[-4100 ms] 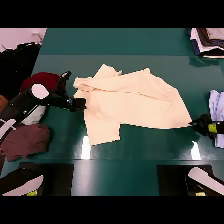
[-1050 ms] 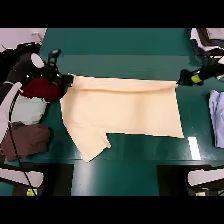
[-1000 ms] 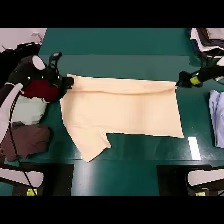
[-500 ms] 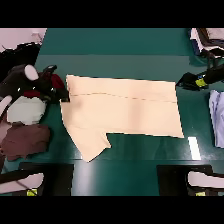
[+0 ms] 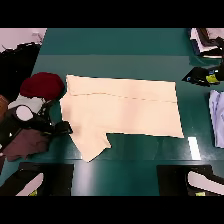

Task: Fold the shirts.

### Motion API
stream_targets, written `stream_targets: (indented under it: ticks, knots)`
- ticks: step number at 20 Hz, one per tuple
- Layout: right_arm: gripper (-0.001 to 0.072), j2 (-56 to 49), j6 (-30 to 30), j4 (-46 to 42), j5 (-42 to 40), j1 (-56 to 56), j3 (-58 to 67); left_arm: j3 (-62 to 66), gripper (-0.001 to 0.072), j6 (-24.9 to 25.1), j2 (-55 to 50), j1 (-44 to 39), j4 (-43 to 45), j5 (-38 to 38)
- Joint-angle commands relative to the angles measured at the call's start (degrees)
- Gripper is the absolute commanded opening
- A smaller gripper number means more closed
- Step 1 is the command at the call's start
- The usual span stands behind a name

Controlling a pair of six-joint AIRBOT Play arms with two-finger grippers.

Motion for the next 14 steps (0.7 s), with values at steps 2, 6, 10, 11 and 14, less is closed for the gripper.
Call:
stream_targets:
  ticks: [2, 6, 10, 11, 14]
  knots:
    - [0.0499, 0.42, 0.0, 0.17, 1.42, -0.02, 0.0, -5.84, 0.0608, 2.32, 1.79, -0.04, -7.67, 6.51]
    - [0.0447, 0.42, 0.02, 0.22, 1.77, -0.02, 0.0, -7.93, 0.0607, 5.31, 1.29, -0.04, -12.7, 11.28]
    - [0.0447, 0.42, 0.02, 0.13, 3.43, -0.02, 0.0, -8.94, 0.0281, 6.29, 1.22, -0.02, -15.15, 12.7]
    - [0.0446, 0.44, 0.02, -0.39, 4.74, -0.07, 0.0, -8.7, 0.0127, 7.19, 1.22, -0.02, -15.34, 12.5]
    - [0.0446, 2.45, 0.0, -2.45, 7.43, -2.29, -4.5, -6.03, 0.0022, 8.9, 1.33, -0.02, -15.26, 8.79]
